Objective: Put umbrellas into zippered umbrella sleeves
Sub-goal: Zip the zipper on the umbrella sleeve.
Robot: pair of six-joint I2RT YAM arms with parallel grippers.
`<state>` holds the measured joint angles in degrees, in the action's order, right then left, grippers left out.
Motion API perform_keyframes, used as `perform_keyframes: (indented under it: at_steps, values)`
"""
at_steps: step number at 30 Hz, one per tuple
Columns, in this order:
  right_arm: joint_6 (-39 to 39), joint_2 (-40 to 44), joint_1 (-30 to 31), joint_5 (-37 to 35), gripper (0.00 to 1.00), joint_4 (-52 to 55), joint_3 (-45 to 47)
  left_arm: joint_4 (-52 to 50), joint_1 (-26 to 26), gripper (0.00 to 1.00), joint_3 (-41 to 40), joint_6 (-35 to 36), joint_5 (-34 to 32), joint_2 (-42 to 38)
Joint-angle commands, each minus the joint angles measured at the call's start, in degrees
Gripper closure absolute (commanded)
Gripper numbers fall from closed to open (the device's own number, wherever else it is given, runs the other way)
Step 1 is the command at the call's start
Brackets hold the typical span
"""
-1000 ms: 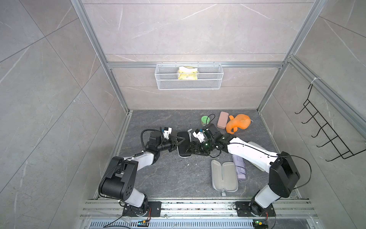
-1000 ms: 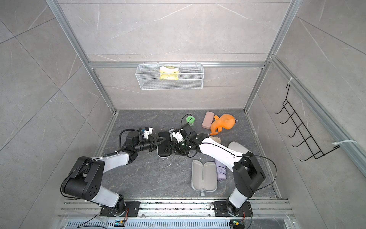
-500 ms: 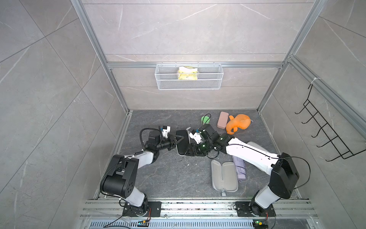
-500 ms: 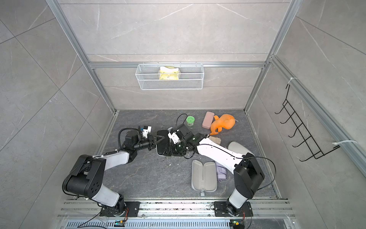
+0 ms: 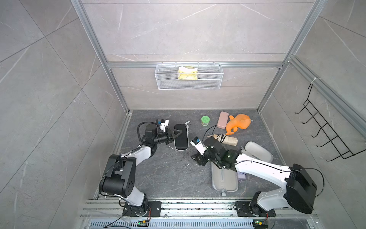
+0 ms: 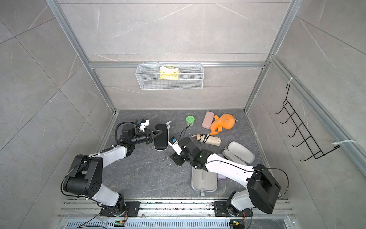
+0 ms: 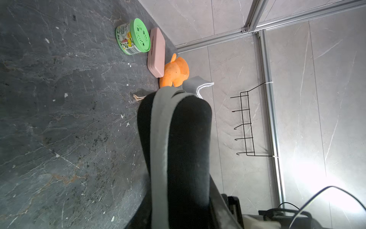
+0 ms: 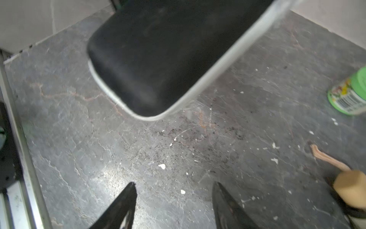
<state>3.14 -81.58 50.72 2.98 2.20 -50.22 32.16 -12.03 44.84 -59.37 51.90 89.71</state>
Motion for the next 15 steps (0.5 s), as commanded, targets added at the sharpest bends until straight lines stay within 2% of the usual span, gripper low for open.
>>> perform_keyframes:
  at_steps: [1, 8, 15]
  values:
    - [9.7, -0.2, 0.3, -1.0, 0.39, -18.1, 2.6, 0.9, -0.7, 0.9, 3.1, 3.2, 4.5, -3.6]
    - [12.1, -2.9, 0.3, -1.6, 0.49, -24.1, 2.3, -1.3, -2.1, 0.9, 4.0, 4.9, 5.3, -4.3]
    - [15.2, -4.2, -0.6, -2.4, 0.59, -23.2, 1.4, -3.3, -2.3, 0.92, 4.4, 6.3, 6.0, -5.8]
